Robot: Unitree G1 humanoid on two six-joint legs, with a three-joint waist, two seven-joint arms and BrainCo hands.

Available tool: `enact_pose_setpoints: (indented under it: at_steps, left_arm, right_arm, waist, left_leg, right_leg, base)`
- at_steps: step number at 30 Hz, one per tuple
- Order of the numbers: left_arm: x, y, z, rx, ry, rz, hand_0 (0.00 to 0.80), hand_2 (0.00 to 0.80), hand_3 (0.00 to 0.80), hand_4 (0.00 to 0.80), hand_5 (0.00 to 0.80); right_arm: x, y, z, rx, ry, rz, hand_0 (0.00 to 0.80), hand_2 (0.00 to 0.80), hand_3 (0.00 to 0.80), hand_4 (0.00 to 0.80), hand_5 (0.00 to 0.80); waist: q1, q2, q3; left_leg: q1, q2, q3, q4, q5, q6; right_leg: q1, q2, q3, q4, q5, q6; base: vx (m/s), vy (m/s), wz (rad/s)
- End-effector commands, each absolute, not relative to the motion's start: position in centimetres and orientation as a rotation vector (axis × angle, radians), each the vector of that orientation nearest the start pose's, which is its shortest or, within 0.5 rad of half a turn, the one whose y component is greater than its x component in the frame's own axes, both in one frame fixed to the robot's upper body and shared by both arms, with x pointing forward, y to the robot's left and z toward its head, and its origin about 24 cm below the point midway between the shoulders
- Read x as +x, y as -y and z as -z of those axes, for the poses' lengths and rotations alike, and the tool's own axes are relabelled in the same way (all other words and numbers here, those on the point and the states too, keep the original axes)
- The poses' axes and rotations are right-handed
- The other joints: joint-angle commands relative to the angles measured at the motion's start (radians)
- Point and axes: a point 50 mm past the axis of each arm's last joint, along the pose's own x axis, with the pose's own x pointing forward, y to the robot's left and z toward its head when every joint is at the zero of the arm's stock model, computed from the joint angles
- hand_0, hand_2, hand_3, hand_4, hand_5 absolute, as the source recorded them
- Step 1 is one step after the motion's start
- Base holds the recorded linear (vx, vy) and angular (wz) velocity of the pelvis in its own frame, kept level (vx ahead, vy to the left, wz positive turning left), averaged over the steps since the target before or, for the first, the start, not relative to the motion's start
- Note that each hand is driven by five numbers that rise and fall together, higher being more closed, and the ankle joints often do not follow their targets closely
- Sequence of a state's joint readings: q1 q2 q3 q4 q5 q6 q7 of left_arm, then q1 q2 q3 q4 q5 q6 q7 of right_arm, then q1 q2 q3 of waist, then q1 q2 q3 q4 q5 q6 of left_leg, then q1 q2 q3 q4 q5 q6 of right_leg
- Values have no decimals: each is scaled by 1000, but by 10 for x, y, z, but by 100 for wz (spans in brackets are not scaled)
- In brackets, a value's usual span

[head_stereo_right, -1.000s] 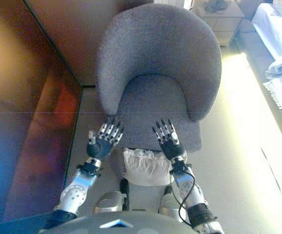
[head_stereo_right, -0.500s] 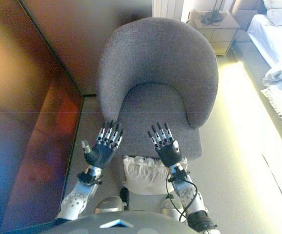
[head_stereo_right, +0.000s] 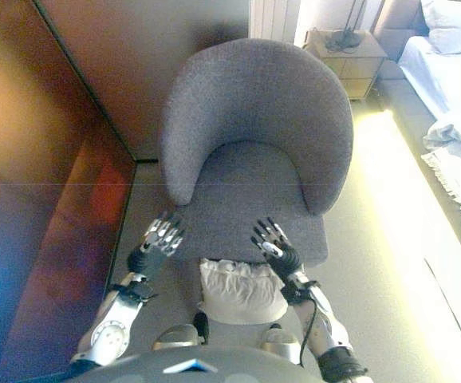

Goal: Pick up the cushion and take it to the sofa

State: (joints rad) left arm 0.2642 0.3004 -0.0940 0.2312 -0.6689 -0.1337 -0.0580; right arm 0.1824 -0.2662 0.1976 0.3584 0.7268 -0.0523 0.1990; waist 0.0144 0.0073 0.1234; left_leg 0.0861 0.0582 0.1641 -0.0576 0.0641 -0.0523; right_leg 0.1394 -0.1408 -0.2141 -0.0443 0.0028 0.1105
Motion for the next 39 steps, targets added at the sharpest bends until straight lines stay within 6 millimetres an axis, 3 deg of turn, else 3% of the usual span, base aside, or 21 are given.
enact_pose_setpoints:
  at_steps: [1, 3, 6, 10, 17, 22, 23, 29, 34, 39]
  left_arm:
    - [190, -230, 28, -191, -234, -145, 0, 0, 0, 0, 0]
    - [182, -232, 36, -218, -253, -165, 0, 0, 0, 0, 0]
    - [177, -229, 46, -225, -278, -164, 0, 0, 0, 0, 0]
    - [189, -228, 44, -197, -262, -118, 0, 0, 0, 0, 0]
    - [257, -208, 11, -130, -116, -40, 0, 0, 0, 0, 0]
    - [282, -195, -6, -143, -50, -31, 0, 0, 0, 0, 0]
    - [286, -193, -10, -140, -36, -26, 0, 0, 0, 0, 0]
    - [311, -183, -28, -102, 3, -7, 0, 0, 0, 0, 0]
    - [321, -178, -36, -108, 19, -1, 0, 0, 0, 0, 0]
    - [327, -180, -43, -88, 25, 11, 0, 0, 0, 0, 0]
  right_arm:
    - [204, 190, 50, 346, -355, 28, 0, 0, 0, 0, 0]
    - [205, 189, 53, 515, -350, 72, 0, 0, 0, 0, 0]
    - [203, 185, 58, 489, -362, 73, 0, 0, 0, 0, 0]
    - [210, 183, 55, 462, -352, 36, 0, 0, 0, 0, 0]
    - [273, 191, 22, 398, -231, -20, 0, 0, 0, 0, 0]
    - [305, 197, -3, 311, -197, -7, 0, 0, 0, 0, 0]
    - [311, 199, -8, 285, -197, -2, 0, 0, 0, 0, 0]
    - [340, 220, -40, 169, -142, 102, 0, 0, 0, 0, 0]
    - [350, 249, -63, 119, -90, 232, 0, 0, 0, 0, 0]
    - [348, 275, -79, 109, -24, 367, 0, 0, 0, 0, 0]
  waist:
    - [17, -32, 34]
    - [16, -34, 41]
    - [14, -34, 57]
    - [13, -32, 106]
    - [13, -3, 266]
    - [-2, 13, 326]
    - [-3, 20, 341]
    - [-16, 43, 390]
    - [-29, 64, 397]
    - [-39, 72, 397]
  left_leg:
    - [-37, 16, 3, 148, -125, -11]
    - [-39, 18, 17, 165, -138, -5]
    - [-50, 26, 34, 193, -152, 2]
    - [-133, 36, 34, 292, -174, 7]
    - [-436, 46, 9, 533, -221, 14]
    - [-581, 45, 4, 637, -244, 23]
    - [-602, 49, -3, 677, -281, 17]
    - [-792, 61, -16, 866, -348, 33]
    - [-937, 64, -36, 993, -395, 50]
    - [-1072, 65, -57, 1117, -435, 65]
  right_leg:
    - [-45, -38, 1, 15, 17, 32]
    - [-47, -51, 0, 28, 14, 38]
    - [-62, -77, 0, 70, 8, 51]
    - [-145, -115, 4, 169, -6, 56]
    - [-450, -175, 37, 383, -7, 36]
    - [-626, -175, 78, 527, -34, 24]
    - [-655, -171, 88, 578, -67, 29]
    - [-868, -171, 128, 798, -123, 9]
    - [-1026, -153, 172, 932, -164, 1]
    - [-1162, -135, 209, 1044, -189, -8]
  base:
    - [0, 0, 0]
    - [51, 12, -3]
    - [44, 23, -17]
    - [-86, 8, -4]
    - [-317, 22, -5]
    - [-173, 62, -1]
    - [-110, 31, -4]
    - [-131, 1, 3]
    - [-63, 22, 0]
    - [-13, -7, -3]
